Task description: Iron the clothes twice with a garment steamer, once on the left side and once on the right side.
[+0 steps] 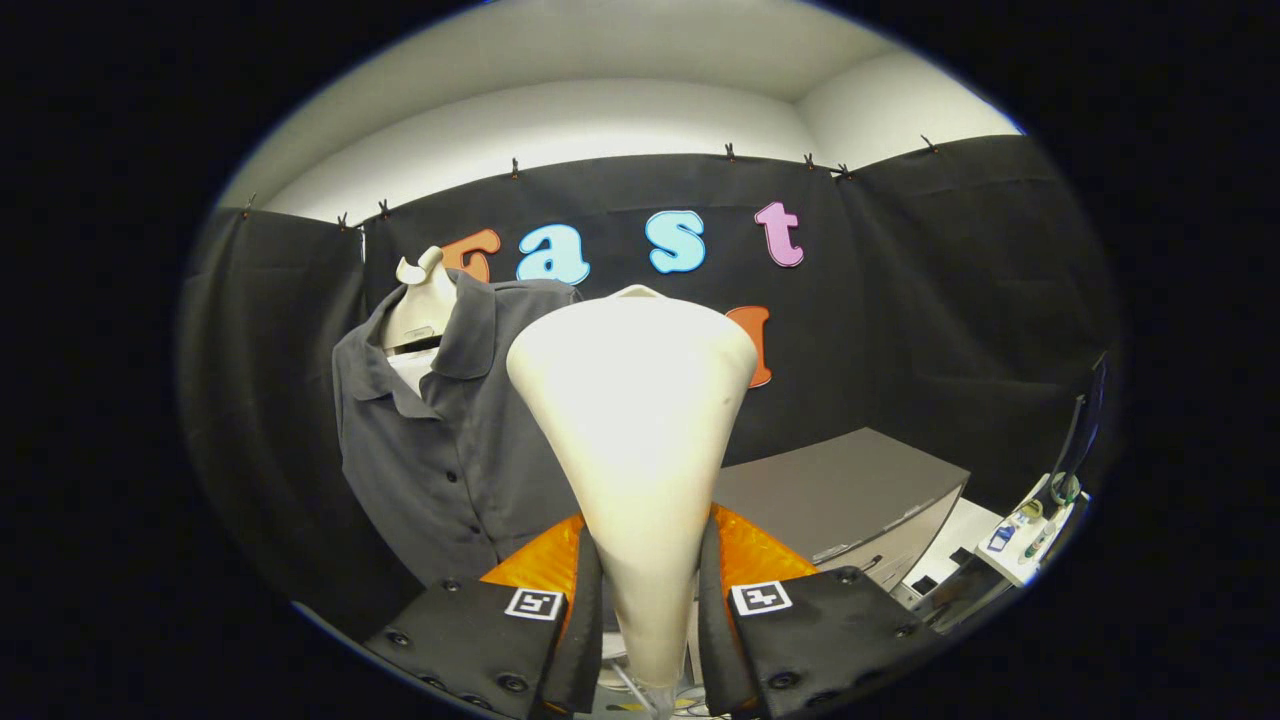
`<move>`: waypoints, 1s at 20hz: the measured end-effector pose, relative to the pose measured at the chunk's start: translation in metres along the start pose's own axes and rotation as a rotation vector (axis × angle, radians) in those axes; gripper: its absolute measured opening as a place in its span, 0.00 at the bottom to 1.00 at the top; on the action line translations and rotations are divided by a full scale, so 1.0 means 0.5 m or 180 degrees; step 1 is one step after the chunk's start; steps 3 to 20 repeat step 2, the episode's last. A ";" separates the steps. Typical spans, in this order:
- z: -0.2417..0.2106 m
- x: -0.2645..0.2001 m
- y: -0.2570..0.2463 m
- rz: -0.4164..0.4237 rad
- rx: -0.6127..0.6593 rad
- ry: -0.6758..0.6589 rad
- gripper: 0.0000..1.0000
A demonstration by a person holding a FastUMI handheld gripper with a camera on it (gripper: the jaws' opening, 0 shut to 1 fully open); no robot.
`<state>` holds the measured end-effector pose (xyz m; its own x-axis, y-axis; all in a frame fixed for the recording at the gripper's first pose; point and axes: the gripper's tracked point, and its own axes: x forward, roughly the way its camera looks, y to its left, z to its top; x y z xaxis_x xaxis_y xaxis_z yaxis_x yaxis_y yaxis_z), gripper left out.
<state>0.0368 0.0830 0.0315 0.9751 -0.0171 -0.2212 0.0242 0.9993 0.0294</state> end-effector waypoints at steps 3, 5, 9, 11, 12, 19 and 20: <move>-0.010 0.002 0.002 0.0004 0.0034 0.0036 0.47; -0.010 0.002 0.002 0.0004 0.0034 0.0036 0.47; -0.010 0.002 0.002 0.0004 0.0034 0.0036 0.47; -0.010 0.002 0.002 0.0004 0.0034 0.0036 0.47; -0.010 0.002 0.002 0.0004 0.0034 0.0036 0.47; -0.010 0.002 0.002 0.0004 0.0034 0.0036 0.47; -0.010 0.002 0.002 0.0004 0.0034 0.0036 0.47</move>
